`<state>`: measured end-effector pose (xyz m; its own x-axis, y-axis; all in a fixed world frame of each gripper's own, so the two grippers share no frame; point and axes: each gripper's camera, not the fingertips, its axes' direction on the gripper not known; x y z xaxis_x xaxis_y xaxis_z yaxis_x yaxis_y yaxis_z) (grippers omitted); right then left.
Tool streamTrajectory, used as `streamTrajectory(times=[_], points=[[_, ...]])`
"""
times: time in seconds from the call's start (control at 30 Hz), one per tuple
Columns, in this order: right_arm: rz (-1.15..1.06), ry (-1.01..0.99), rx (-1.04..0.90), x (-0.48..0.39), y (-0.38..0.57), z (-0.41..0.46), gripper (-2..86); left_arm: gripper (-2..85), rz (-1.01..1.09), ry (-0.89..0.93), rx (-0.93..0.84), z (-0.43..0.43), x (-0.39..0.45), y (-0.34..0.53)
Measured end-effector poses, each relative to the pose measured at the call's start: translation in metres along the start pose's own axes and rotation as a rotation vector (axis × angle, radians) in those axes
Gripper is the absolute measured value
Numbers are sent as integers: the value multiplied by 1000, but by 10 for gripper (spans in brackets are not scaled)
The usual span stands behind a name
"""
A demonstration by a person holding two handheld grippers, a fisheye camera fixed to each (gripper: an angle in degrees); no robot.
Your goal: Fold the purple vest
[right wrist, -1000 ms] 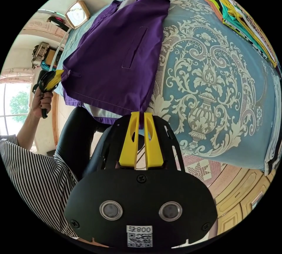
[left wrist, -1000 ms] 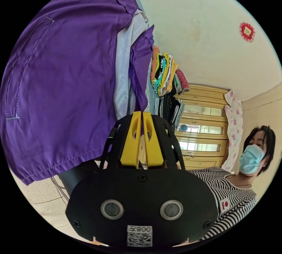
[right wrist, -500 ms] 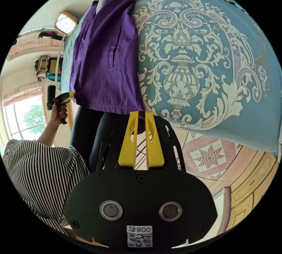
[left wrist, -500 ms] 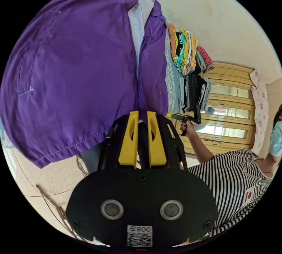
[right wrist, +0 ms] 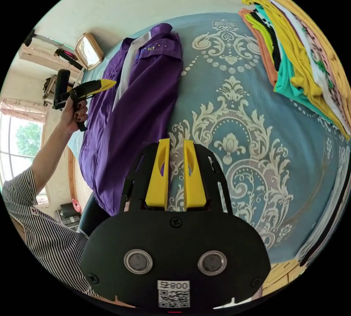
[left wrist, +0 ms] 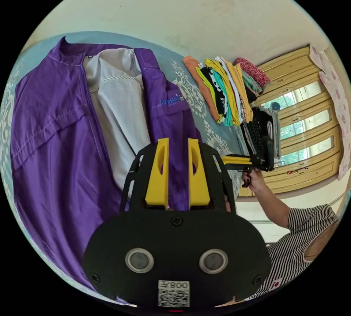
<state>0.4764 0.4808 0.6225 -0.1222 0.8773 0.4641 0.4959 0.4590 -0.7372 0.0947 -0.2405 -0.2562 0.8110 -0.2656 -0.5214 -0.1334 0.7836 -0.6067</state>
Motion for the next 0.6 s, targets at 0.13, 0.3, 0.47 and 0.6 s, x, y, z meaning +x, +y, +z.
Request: streamTrajectory(times=[0.13, 0.3, 0.47, 0.6], points=[[-43, 40, -27, -8, -23, 24, 63, 70, -42, -19, -24, 22, -7, -32], [-71, 92, -5, -13, -31, 33, 51, 35, -20, -12, -42, 34, 8, -37], [-106, 144, -13, -24, -40, 40, 44, 23, 98, -59, 93, -16, 56, -28], [-114, 163, -5, -29, -46, 45, 42, 20, 195, -203, 233, -83, 98, -10]])
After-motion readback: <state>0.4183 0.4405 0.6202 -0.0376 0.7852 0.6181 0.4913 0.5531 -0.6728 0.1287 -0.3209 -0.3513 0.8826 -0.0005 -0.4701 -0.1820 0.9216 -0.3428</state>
